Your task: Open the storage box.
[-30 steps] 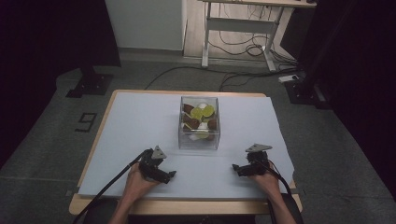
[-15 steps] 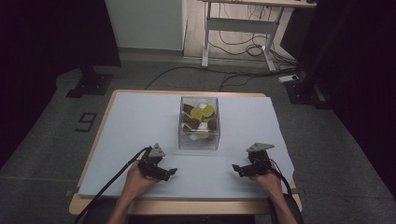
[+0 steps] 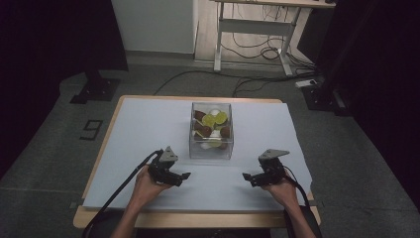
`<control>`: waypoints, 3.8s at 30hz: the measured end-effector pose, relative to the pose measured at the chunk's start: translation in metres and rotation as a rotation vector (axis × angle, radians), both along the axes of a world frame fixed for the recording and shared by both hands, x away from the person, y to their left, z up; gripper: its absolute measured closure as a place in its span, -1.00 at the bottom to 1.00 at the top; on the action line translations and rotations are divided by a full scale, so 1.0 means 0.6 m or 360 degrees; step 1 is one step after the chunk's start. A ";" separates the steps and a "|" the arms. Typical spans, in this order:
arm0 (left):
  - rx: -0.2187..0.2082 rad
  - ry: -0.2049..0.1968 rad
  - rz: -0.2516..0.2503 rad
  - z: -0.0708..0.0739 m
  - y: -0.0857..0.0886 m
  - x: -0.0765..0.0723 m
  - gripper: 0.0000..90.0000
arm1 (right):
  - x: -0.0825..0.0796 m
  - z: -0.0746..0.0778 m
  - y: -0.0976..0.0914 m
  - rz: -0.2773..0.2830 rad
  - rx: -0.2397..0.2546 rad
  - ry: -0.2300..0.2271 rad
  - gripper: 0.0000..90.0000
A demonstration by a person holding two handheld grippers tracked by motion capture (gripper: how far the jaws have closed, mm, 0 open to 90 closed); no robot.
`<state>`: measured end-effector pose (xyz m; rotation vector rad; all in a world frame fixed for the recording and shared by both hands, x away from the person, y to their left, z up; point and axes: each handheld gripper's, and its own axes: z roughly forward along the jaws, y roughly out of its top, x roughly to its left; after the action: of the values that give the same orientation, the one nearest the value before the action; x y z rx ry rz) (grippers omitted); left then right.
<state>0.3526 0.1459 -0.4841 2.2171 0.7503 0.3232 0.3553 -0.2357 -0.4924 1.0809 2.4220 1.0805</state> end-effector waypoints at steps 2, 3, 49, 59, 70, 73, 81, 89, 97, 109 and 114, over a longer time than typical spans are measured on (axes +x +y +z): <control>-0.0025 -0.0013 -0.0008 0.006 -0.002 0.001 -0.56 | 0.001 0.002 0.003 0.0012 0.0010 0.0022 -0.78; -0.0041 -0.0010 -0.0014 0.008 -0.003 0.003 -0.56 | 0.001 0.004 0.005 0.0021 -0.0003 0.0011 -0.76; -0.0109 -0.0054 -0.0050 0.042 -0.069 0.065 0.25 | 0.042 0.056 0.116 0.0179 0.0050 -0.0082 0.36; -0.0120 -0.0059 -0.0032 0.038 -0.077 0.077 0.38 | 0.057 0.057 0.133 0.0163 0.0066 -0.0093 0.62; -0.0150 -0.0070 0.0022 0.032 -0.080 0.084 0.49 | 0.071 0.048 0.150 0.0107 0.0043 -0.0134 0.74; -0.0165 -0.0058 0.0032 0.028 -0.082 0.088 0.53 | 0.075 0.047 0.151 0.0076 0.0084 -0.0136 0.76; -0.0176 -0.0083 0.0040 0.027 -0.087 0.091 0.56 | 0.081 0.045 0.159 0.0049 0.0066 -0.0155 0.76; -0.0199 -0.0105 0.0034 0.023 -0.095 0.091 0.58 | 0.085 0.047 0.164 0.0041 0.0106 -0.0171 0.76; -0.0202 -0.0141 0.0043 0.020 -0.099 0.089 0.63 | 0.084 0.046 0.166 0.0048 0.0112 -0.0180 0.74; -0.0196 -0.0158 0.0017 0.025 -0.094 0.074 0.69 | 0.074 0.050 0.165 0.0101 0.0122 -0.0179 0.73; -0.0158 -0.0166 -0.0001 0.027 -0.094 0.064 0.71 | 0.064 0.051 0.165 0.0123 0.0102 -0.0183 0.73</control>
<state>0.3909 0.0894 -0.4676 2.0905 0.6943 0.3896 0.3938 -0.1365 -0.4617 0.9239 2.3711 1.2179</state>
